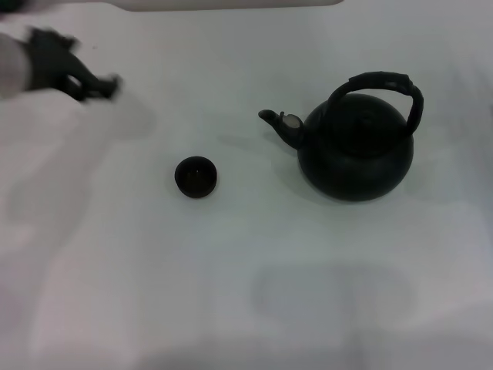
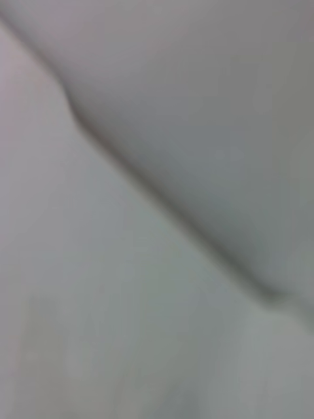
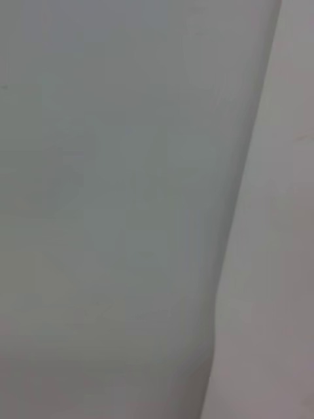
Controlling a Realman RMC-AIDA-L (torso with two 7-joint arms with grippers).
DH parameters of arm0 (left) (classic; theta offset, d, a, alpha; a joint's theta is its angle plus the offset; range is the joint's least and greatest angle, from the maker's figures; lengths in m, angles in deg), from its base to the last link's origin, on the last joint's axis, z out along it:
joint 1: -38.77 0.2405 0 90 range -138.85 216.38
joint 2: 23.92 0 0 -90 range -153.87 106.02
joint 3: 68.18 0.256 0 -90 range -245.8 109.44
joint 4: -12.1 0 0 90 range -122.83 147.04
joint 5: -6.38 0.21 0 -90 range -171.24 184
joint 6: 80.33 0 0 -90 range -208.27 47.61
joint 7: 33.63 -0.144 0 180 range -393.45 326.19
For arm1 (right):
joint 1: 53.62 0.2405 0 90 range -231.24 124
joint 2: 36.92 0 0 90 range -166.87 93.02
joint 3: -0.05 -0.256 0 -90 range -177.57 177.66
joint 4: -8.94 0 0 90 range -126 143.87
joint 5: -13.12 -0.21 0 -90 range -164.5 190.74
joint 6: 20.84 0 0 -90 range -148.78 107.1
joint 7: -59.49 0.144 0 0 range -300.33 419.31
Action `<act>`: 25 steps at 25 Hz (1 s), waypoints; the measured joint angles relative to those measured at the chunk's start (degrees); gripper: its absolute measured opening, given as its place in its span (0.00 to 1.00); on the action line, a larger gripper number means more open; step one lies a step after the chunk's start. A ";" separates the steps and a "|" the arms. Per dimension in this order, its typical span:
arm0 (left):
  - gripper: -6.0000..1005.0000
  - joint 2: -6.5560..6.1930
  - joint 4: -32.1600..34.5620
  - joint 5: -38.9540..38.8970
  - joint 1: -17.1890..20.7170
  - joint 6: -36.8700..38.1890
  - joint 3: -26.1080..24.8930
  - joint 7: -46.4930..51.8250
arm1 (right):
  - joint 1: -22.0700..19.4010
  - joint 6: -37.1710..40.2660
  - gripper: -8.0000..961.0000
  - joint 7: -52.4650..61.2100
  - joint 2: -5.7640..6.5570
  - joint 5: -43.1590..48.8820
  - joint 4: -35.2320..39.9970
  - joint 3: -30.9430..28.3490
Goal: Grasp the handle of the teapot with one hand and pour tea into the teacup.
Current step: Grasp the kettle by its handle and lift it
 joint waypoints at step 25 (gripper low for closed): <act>0.84 -0.04 -58.41 -95.61 3.63 15.50 -28.90 -91.03 | -8.30 -24.92 0.44 30.07 5.86 0.20 30.70 27.82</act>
